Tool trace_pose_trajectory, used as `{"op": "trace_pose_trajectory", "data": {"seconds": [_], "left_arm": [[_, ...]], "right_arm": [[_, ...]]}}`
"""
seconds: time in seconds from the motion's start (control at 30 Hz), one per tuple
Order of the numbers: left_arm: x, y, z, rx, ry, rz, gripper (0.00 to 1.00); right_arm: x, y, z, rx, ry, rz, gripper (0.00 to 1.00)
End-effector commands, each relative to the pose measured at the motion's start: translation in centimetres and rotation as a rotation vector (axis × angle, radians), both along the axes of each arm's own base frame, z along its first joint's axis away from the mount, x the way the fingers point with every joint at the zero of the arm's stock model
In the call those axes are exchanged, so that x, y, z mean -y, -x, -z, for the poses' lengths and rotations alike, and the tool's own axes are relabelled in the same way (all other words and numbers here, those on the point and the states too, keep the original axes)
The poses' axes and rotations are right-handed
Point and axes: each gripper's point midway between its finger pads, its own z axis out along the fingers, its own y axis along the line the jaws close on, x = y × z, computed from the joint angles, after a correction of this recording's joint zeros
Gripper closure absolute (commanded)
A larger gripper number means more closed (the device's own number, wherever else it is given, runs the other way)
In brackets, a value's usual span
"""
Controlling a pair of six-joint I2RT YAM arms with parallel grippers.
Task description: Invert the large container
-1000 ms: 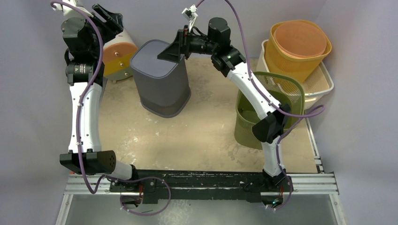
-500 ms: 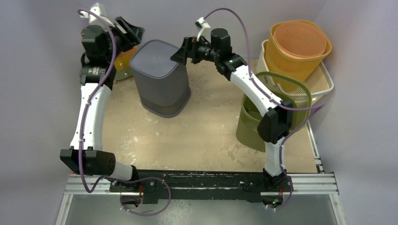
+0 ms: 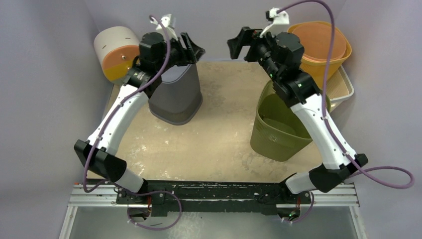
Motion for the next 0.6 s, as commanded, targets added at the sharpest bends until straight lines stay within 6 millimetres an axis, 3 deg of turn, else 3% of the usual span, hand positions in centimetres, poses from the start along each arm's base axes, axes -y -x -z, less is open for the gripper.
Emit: {"op": "trace_pose_trajectory", "data": {"seconds": [0.0, 0.13, 0.3, 0.4, 0.43, 0.57], "left_arm": [[3.6, -0.5, 1.1, 0.005, 0.000, 0.059, 0.40], [5.7, -1.0, 4.3, -0.047, -0.016, 0.093, 0.41], [6.3, -2.3, 9.9, -0.129, -0.064, 0.074, 0.41], [5.6, -3.5, 12.6, -0.146, -0.082, 0.000, 0.41], [4.8, -4.0, 14.0, -0.153, -0.086, -0.063, 0.41], [1.0, -6.0, 15.7, -0.103, -0.066, -0.340, 0.42]], "right_arm": [[7.8, -0.5, 1.9, -0.058, 0.071, 0.349, 0.00], [11.8, 0.7, 1.8, -0.053, 0.097, 0.462, 0.00], [13.4, 1.3, 3.4, -0.100, 0.147, 0.512, 0.00], [13.5, 1.6, 4.2, -0.113, 0.148, 0.508, 0.00], [13.5, 1.6, 4.4, -0.116, 0.149, 0.508, 0.00], [13.7, 1.3, 5.4, -0.130, 0.172, 0.507, 0.00]]}}
